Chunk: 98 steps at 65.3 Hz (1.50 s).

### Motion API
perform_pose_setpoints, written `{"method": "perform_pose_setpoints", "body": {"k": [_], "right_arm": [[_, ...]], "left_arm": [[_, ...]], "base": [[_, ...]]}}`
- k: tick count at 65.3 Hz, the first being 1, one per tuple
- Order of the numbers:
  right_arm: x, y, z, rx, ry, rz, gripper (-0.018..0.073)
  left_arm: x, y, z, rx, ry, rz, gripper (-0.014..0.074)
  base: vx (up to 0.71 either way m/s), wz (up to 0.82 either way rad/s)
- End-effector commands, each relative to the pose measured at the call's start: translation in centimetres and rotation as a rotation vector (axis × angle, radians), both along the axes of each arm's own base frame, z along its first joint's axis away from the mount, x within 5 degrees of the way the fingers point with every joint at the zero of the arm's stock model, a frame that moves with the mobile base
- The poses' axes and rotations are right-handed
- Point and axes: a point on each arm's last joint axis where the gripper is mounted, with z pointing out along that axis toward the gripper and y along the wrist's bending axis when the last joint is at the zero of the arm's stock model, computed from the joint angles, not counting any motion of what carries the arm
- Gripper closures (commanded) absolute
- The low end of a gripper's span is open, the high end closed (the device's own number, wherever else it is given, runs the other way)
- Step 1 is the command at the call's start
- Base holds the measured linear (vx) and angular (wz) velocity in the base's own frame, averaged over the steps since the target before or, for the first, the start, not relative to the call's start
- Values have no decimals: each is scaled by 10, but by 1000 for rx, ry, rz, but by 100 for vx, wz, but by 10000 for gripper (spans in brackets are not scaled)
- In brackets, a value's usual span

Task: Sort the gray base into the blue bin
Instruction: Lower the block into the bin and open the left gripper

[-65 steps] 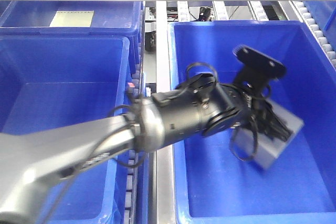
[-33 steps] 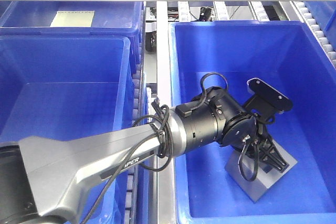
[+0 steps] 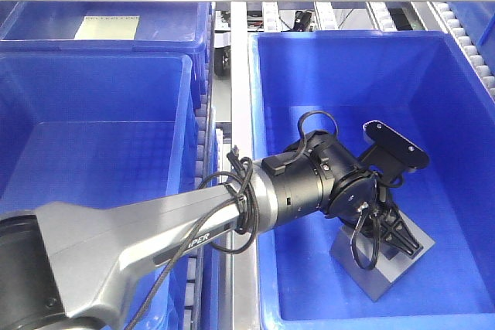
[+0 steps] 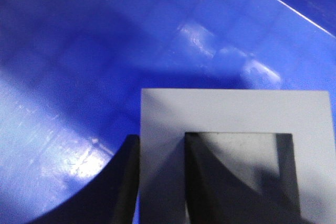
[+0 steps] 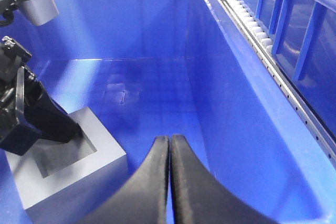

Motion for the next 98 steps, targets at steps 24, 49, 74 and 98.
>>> {"method": "perform_pose_setpoints", "body": {"k": [24, 49, 74, 98], "right_arm": [[1, 0, 6, -20, -65, 0, 564], [1, 0, 6, -20, -65, 0, 564], [1, 0, 6, -20, -65, 0, 564], [1, 0, 6, -20, -65, 0, 564]], "left_arm": [[-2, 2, 49, -116, -68, 15, 63], [-14, 16, 94, -172, -72, 40, 9], [-29, 27, 127, -183, -119, -9, 236], [-34, 33, 135, -163, -103, -13, 605]], "base": [[0, 0], [0, 0], [0, 0], [0, 0]]}}
